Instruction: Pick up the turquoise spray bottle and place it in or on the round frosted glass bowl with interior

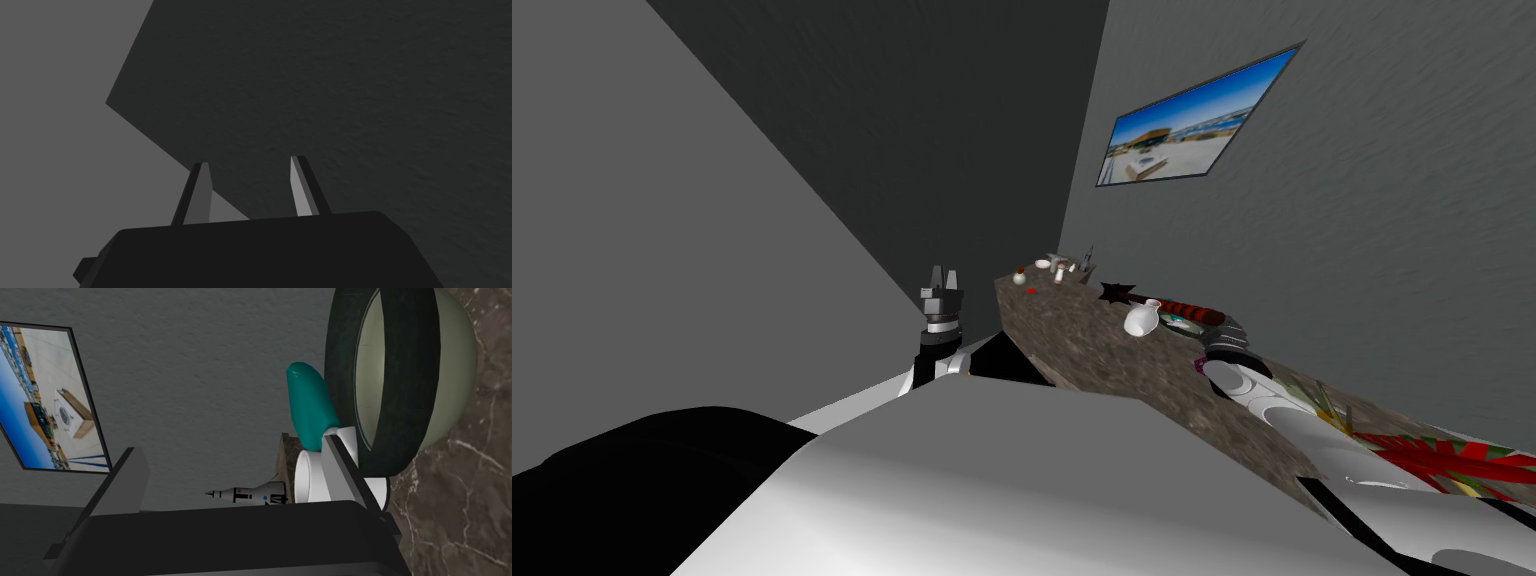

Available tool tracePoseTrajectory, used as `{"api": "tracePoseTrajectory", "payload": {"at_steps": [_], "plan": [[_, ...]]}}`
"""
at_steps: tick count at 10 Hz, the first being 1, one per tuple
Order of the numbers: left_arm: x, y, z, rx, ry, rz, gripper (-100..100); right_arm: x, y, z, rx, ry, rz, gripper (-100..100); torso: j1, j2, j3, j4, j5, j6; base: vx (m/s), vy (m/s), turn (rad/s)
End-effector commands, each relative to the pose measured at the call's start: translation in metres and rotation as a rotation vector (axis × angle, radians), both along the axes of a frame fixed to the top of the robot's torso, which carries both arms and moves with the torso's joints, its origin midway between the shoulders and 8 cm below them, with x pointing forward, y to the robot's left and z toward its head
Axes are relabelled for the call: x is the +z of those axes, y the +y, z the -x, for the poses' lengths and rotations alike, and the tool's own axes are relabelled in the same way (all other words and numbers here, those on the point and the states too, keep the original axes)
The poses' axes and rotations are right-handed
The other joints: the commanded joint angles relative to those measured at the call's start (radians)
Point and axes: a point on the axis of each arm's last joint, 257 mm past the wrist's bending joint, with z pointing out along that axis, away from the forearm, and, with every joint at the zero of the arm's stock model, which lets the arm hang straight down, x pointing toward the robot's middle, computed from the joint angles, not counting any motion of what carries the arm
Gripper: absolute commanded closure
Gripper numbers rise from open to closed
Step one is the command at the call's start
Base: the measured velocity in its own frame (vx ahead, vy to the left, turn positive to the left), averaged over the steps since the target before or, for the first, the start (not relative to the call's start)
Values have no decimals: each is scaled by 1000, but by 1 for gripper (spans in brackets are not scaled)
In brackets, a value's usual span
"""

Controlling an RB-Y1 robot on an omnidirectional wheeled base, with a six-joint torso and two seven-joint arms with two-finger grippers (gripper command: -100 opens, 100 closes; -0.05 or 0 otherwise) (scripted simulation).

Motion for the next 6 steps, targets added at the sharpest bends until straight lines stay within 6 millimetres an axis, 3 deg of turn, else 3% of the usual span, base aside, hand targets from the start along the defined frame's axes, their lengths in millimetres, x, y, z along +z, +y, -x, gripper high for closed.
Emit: {"api": "tracePoseTrajectory", "payload": {"at_steps": [1,4,5,6], "plan": [[0,0,0,0,0,0,0,8,-8,4,-1,-2,0,-100,0,0,0,0,0,0,18,36,9],[0,0,0,0,0,0,0,14,-13,8,-2,0,2,-100,1,-1,0,0,0,0,19,38,0],[0,0,0,0,0,0,0,14,-14,8,-2,-2,0,0,-1,0,0,0,0,0,0,0,0],[0,0,0,0,0,0,0,14,-14,8,-2,-1,1,0,-2,0,0,0,-1,0,0,0,0]]}}
